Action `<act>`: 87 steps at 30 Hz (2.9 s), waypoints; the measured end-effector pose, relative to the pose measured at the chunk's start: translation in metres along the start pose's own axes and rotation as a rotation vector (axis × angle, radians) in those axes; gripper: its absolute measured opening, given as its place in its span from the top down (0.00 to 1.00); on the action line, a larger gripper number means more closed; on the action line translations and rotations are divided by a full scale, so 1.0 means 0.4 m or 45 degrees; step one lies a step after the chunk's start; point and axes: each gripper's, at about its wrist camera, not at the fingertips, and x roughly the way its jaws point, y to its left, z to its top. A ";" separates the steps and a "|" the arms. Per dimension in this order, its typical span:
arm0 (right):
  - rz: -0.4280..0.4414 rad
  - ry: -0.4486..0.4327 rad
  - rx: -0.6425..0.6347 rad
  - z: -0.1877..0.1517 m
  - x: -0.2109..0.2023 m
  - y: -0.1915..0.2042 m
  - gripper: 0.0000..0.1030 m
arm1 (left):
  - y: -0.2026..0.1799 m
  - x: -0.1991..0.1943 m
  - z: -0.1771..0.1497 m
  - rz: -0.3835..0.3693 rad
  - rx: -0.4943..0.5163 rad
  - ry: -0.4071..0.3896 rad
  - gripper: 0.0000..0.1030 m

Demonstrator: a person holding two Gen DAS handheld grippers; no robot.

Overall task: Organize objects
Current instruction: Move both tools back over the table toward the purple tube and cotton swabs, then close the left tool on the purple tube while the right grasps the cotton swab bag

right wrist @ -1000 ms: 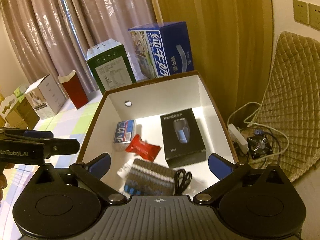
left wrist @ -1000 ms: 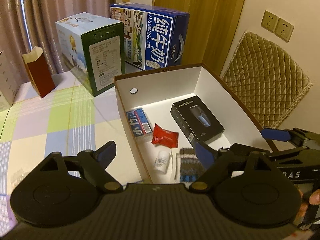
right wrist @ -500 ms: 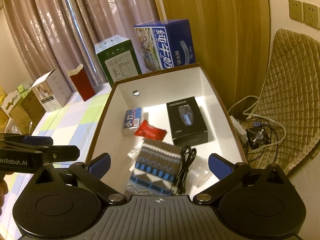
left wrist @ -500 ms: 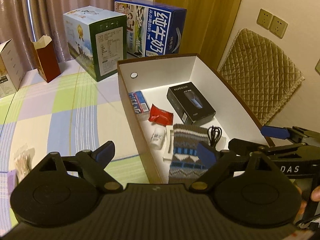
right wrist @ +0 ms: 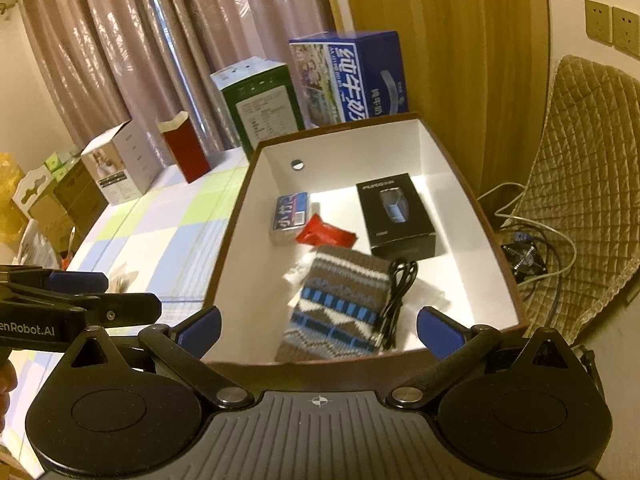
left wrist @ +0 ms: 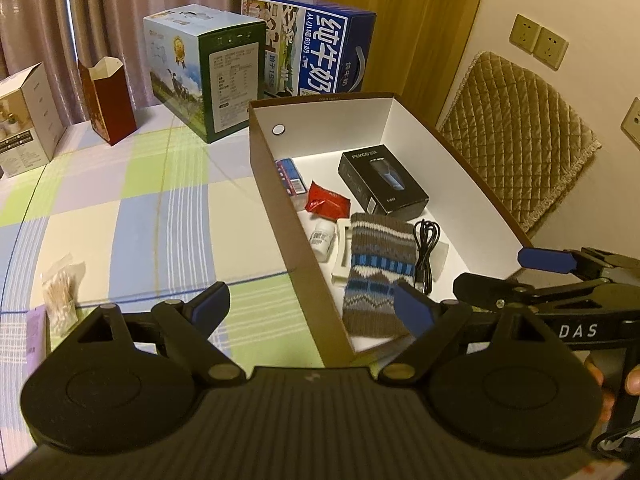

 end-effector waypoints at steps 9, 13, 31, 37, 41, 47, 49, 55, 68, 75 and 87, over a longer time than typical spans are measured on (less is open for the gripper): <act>0.057 0.040 -0.047 -0.039 -0.005 0.098 0.02 | 0.059 -0.054 -0.062 0.014 -0.029 0.013 0.16; 0.075 0.064 -0.063 -0.056 0.005 0.141 0.02 | 0.098 -0.080 -0.090 0.028 -0.056 0.015 0.16; 0.166 0.178 -0.153 -0.128 0.103 0.349 0.02 | 0.328 -0.154 -0.207 0.166 -0.207 0.071 0.16; 0.194 0.216 -0.194 -0.144 0.154 0.417 0.02 | 0.404 -0.167 -0.232 0.224 -0.258 0.082 0.16; 0.200 0.244 -0.214 -0.152 0.192 0.457 0.02 | 0.455 -0.170 -0.248 0.263 -0.293 0.093 0.16; 0.206 0.260 -0.239 -0.154 0.247 0.512 0.02 | 0.531 -0.159 -0.266 0.314 -0.333 0.114 0.16; 0.204 0.265 -0.250 -0.152 0.268 0.531 0.02 | 0.554 -0.151 -0.269 0.326 -0.342 0.121 0.16; 0.202 0.277 -0.270 -0.144 0.329 0.577 0.02 | 0.619 -0.118 -0.264 0.354 -0.367 0.140 0.16; 0.171 0.313 -0.301 -0.106 0.468 0.628 0.02 | 0.743 -0.009 -0.237 0.354 -0.380 0.177 0.23; 0.143 0.332 -0.297 -0.091 0.522 0.635 0.02 | 0.781 0.072 -0.225 0.332 -0.366 0.211 0.28; 0.166 0.327 -0.336 -0.070 0.600 0.674 0.02 | 0.829 0.182 -0.213 0.315 -0.327 0.250 0.58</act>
